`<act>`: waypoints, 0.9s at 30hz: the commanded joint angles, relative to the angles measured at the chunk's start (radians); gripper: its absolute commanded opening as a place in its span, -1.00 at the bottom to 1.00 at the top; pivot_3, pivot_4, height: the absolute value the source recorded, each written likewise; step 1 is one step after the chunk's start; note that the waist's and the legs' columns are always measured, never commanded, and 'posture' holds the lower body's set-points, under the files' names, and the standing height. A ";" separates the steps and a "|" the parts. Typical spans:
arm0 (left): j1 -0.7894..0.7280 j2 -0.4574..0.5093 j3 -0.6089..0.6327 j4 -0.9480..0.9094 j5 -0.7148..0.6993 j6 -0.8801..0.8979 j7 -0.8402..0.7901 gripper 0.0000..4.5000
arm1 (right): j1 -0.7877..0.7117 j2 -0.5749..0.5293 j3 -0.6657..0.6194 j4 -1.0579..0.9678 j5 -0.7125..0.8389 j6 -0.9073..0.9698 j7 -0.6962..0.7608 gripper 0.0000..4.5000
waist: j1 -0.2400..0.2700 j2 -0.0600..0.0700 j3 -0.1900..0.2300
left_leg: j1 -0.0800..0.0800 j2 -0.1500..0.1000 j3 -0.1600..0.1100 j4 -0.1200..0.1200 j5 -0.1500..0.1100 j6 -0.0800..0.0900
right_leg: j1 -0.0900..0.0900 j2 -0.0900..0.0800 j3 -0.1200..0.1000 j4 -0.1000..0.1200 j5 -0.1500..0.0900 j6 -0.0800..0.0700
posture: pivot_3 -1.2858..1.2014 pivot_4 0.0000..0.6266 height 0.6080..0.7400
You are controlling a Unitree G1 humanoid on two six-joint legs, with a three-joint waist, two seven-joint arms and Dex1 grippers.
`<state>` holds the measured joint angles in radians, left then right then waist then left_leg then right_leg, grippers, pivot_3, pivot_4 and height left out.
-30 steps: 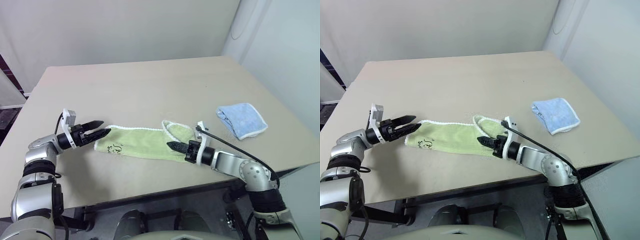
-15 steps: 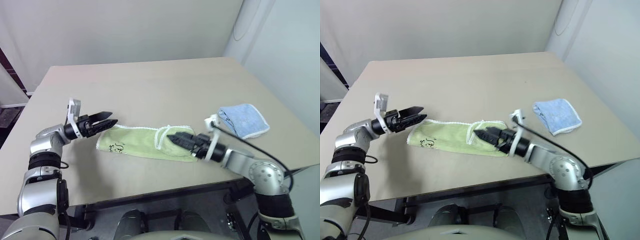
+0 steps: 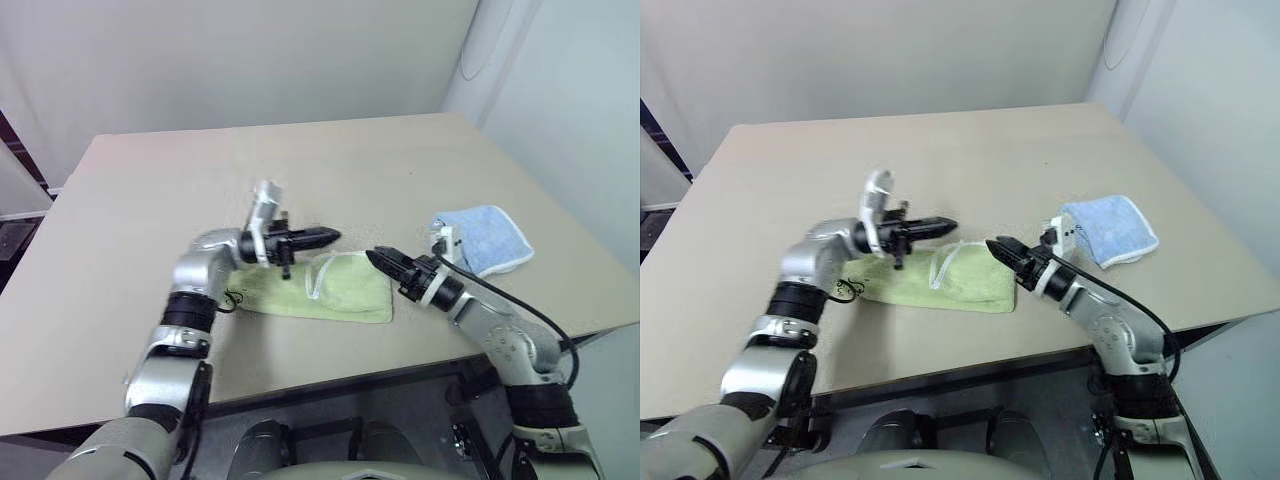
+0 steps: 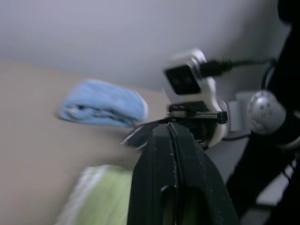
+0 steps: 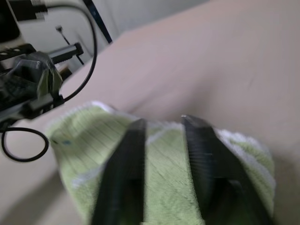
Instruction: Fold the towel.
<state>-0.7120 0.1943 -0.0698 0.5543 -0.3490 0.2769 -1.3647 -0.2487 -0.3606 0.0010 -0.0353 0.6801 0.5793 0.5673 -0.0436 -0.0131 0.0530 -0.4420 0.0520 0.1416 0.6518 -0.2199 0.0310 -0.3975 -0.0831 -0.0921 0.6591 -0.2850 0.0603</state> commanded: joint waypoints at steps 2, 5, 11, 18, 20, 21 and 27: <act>0.051 -0.017 -0.125 0.118 0.157 -0.161 0.057 -1.00 | -0.016 0.021 0.099 0.097 -0.156 -0.080 0.035 -0.90 | -0.001 0.003 -0.002 | 0.001 0.000 0.000 0.000 0.000 0.000 | 0.000 0.000 0.000 0.001 0.000 0.000 | 0.03 -1.00 1.00; 0.081 -0.014 -0.183 0.179 0.230 -0.259 0.072 -1.00 | 0.008 0.027 0.136 0.131 -0.223 -0.116 0.048 -0.90 | 0.001 0.003 -0.002 | 0.000 0.000 0.000 0.000 0.000 0.000 | -0.003 0.000 0.001 0.003 0.000 0.000 | 0.03 -1.00 1.00; 0.105 -0.025 -0.210 0.260 0.285 -0.366 0.107 -1.00 | 0.019 0.029 0.127 0.172 -0.290 -0.145 0.047 -0.90 | 0.002 0.006 -0.007 | 0.007 0.000 0.000 0.000 -0.002 -0.003 | 0.001 -0.005 0.001 0.002 -0.002 -0.004 | 0.03 -1.00 1.00; 0.090 -0.017 -0.113 0.127 0.124 -0.180 0.010 -1.00 | 0.017 0.026 0.059 0.069 -0.219 -0.118 0.099 -0.90 | 0.001 0.007 -0.006 | 0.012 0.000 0.000 -0.003 -0.002 -0.004 | 0.007 -0.005 0.000 -0.004 0.000 -0.007 | 0.03 -1.00 1.00; 0.063 0.031 -0.041 0.027 0.023 -0.009 -0.002 -0.84 | 0.016 0.029 0.002 -0.010 -0.133 -0.076 0.116 -0.92 | 0.000 0.007 -0.006 | 0.011 0.000 0.000 -0.003 -0.002 -0.003 | 0.005 -0.005 0.001 -0.004 0.000 -0.007 | 0.03 -1.00 1.00; 0.059 0.052 -0.018 -0.016 -0.009 0.049 -0.005 -0.72 | 0.016 0.030 -0.016 -0.039 -0.106 -0.060 0.119 -0.92 | -0.001 0.007 -0.006 | 0.009 0.000 0.000 -0.003 -0.002 -0.003 | 0.004 -0.004 0.001 -0.004 0.000 -0.006 | 0.03 -1.00 1.00; 0.098 0.247 0.128 -0.278 -0.218 0.445 0.035 0.23 | 0.021 0.027 -0.034 -0.108 -0.068 0.023 0.095 -0.92 | -0.002 0.007 -0.006 | 0.002 0.002 -0.002 -0.002 0.000 -0.001 | 0.000 0.000 0.002 -0.001 0.002 -0.003 | 0.03 -1.00 1.00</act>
<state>-0.6205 0.4187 0.0074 0.3473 -0.4939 0.6266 -1.3436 -0.2179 -0.3338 -0.0172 -0.1005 0.5894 0.5879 0.6695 -0.0457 -0.0058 0.0473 -0.4405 0.0536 0.1393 0.6496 -0.2198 0.0302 -0.3982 -0.0830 -0.0900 0.6584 -0.2830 0.0571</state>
